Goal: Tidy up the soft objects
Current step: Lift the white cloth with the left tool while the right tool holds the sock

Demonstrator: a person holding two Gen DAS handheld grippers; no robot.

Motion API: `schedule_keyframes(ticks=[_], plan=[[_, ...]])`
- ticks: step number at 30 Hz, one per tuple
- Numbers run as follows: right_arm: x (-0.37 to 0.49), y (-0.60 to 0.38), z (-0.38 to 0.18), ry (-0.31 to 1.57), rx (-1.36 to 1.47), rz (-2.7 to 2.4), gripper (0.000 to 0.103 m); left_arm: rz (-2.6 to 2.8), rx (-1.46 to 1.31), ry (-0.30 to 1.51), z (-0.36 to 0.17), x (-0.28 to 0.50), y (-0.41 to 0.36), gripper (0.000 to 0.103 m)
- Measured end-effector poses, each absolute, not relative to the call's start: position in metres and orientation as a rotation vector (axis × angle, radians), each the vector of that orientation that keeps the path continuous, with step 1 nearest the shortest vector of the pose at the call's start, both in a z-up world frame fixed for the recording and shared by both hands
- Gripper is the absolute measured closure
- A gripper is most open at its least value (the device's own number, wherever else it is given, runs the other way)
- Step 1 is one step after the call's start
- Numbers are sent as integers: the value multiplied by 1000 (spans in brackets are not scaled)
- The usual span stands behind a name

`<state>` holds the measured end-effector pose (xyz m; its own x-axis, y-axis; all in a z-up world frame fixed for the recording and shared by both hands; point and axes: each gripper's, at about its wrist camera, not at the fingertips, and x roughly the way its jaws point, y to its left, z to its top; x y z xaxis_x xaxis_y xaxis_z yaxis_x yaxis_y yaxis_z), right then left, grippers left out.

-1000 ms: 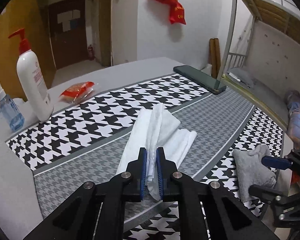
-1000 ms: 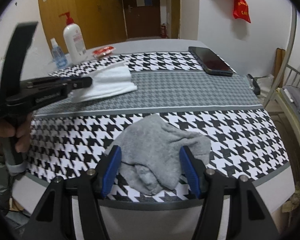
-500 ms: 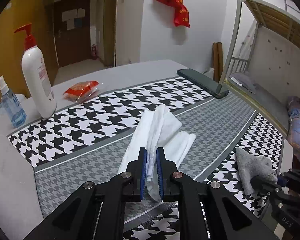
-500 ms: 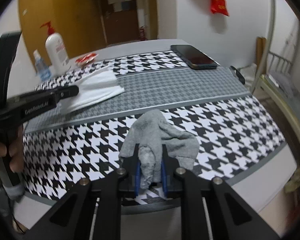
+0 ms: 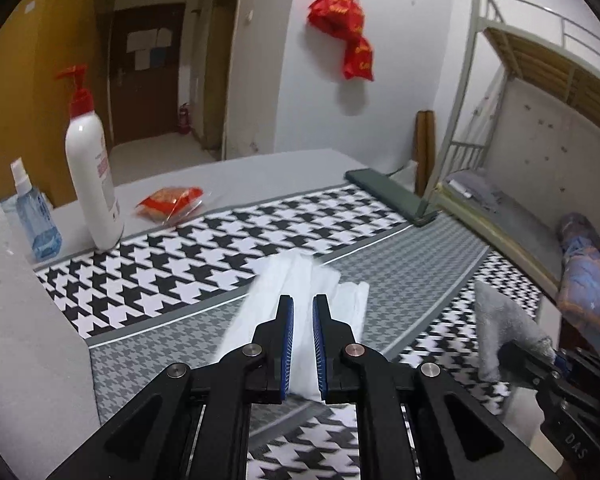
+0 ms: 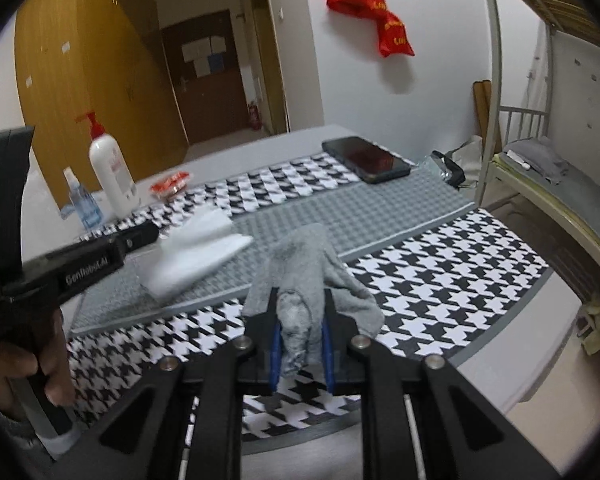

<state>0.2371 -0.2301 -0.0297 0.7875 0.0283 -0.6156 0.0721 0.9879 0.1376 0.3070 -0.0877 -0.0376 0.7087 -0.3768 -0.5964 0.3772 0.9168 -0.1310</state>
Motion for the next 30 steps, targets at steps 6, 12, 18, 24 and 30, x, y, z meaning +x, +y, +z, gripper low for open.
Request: schedule_keyframes(ticks=[6,12,18,24,30], plan=[[223,-230,-17,623,149,-34,83,-502,47,660,-35,286,-94,97],[216,-234,-13,609,154,-26,83,-494,127,732,-49,297,-106,55],[205,-239,-13,590,166,-18,83,-478,163,800,-70,311,-115,44],[197,-245,-13,580,173,-12,83,-426,205,861,-86,324,-119,44],[198,-245,-15,585,179,1,83,-431,197,875,-89,328,-117,54]])
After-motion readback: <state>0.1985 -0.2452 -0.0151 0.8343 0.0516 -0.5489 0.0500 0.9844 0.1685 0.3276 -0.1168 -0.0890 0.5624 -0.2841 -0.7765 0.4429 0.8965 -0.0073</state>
